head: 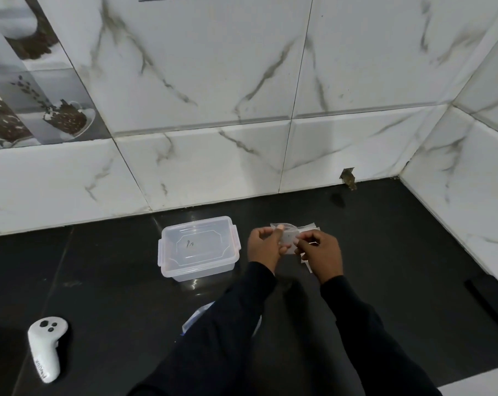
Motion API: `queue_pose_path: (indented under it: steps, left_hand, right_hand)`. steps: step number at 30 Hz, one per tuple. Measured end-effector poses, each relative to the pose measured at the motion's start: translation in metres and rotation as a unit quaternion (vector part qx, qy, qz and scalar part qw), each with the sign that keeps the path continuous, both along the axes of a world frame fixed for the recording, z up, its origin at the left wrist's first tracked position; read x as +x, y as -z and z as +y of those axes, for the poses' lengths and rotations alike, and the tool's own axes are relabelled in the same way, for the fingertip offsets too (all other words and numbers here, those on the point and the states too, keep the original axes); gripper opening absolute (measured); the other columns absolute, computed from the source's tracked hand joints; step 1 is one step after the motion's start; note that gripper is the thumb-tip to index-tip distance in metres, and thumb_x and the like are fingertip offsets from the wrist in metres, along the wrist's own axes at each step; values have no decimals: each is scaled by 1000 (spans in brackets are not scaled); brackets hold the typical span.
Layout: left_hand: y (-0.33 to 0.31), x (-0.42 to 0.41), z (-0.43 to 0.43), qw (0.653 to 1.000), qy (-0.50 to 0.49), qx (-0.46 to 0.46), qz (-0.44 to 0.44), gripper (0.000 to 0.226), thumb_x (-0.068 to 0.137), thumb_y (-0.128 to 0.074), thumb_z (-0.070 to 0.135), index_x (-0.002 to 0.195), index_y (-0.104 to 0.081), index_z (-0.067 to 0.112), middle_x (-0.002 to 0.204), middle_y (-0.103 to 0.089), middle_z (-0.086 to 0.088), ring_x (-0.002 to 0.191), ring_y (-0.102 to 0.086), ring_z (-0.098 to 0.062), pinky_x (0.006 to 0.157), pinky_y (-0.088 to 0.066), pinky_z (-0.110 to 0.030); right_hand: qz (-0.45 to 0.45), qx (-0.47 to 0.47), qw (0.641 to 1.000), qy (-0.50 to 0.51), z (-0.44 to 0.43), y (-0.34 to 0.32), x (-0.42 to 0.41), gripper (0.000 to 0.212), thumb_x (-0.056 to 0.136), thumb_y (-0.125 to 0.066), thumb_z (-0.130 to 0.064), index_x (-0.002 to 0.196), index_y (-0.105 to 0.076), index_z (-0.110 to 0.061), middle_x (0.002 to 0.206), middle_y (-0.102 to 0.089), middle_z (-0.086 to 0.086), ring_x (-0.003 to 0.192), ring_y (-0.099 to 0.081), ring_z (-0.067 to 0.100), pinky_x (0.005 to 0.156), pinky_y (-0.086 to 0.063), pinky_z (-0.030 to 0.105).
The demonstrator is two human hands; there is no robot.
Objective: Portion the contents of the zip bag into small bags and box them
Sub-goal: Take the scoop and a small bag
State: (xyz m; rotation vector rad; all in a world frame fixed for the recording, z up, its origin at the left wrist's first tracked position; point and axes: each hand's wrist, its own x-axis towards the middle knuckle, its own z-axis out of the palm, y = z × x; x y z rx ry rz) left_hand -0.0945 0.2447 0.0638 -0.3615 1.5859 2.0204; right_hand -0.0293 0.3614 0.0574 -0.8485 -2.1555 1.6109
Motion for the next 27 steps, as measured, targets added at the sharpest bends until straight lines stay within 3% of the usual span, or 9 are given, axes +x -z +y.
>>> queue_pose_path:
  steps: [4, 8, 11, 14, 17, 20, 25, 27]
  left_hand:
    - [-30, 12, -27, 997, -51, -18, 58, 33, 82, -77, 26, 104, -56, 13, 100, -68, -17, 75, -74, -26, 66, -61, -32]
    - [-47, 22, -46, 990, -73, -56, 103, 20, 82, -71, 8, 86, -53, 16, 83, -66, -15, 75, -75, -31, 68, -61, -36]
    - [-50, 25, -61, 969, -56, -172, 171, 17, 72, -67, 2, 74, -58, 17, 78, -67, -6, 77, -70, -26, 70, -60, -40]
    - [-54, 32, -76, 942, -16, -250, 223, 15, 74, -65, 2, 73, -70, 17, 86, -70, 3, 84, -64, -13, 70, -52, -26]
    - [-58, 39, -87, 925, 13, -288, 248, 18, 78, -65, 3, 79, -77, 16, 100, -72, 4, 92, -64, -10, 78, -53, -23]
    - [-61, 47, -97, 917, 38, -302, 257, 15, 83, -68, 9, 83, -80, 17, 105, -74, 2, 97, -67, -12, 81, -54, -25]
    - [-63, 55, -120, 892, 97, -328, 296, 23, 82, -61, 3, 83, -79, 15, 112, -73, 2, 101, -68, -16, 86, -57, -30]
    - [-65, 60, -129, 872, 113, -351, 324, 21, 83, -60, 2, 81, -79, 11, 106, -75, 2, 97, -67, -12, 83, -54, -24]
  right_hand:
    - [64, -23, 998, -1, -32, -21, 24, 2, 86, -72, -7, 85, -71, -9, 80, -74, 7, 71, -72, 18, 63, -59, 29]
    - [103, -45, 994, -4, -58, -26, 36, 2, 87, -71, -4, 86, -70, -3, 82, -73, 9, 73, -72, 20, 65, -59, 26]
    - [93, -52, 994, -27, -72, -25, 42, 1, 87, -70, -4, 89, -70, -4, 83, -73, 9, 73, -72, 19, 63, -58, 26]
    - [66, -30, 995, -73, -81, -25, 49, 9, 89, -65, -6, 94, -71, -10, 88, -72, 7, 70, -69, 15, 56, -55, 24]
    - [62, -8, 995, -75, -92, -34, 51, 13, 88, -65, -28, 87, -73, -18, 84, -69, 0, 66, -64, 8, 55, -52, 23]
    - [5, 110, 990, -82, -98, -37, 45, 27, 85, -68, -52, 78, -72, -26, 78, -69, -9, 73, -65, 6, 64, -53, 24]
    - [-20, 154, 982, -108, -103, -46, 41, 10, 79, -72, -22, 69, -70, -21, 72, -67, -7, 68, -61, 7, 68, -55, 36]
    - [-14, 179, 980, -89, -107, -48, 41, 12, 77, -71, -20, 66, -66, -22, 70, -64, -8, 66, -60, 7, 66, -54, 35]
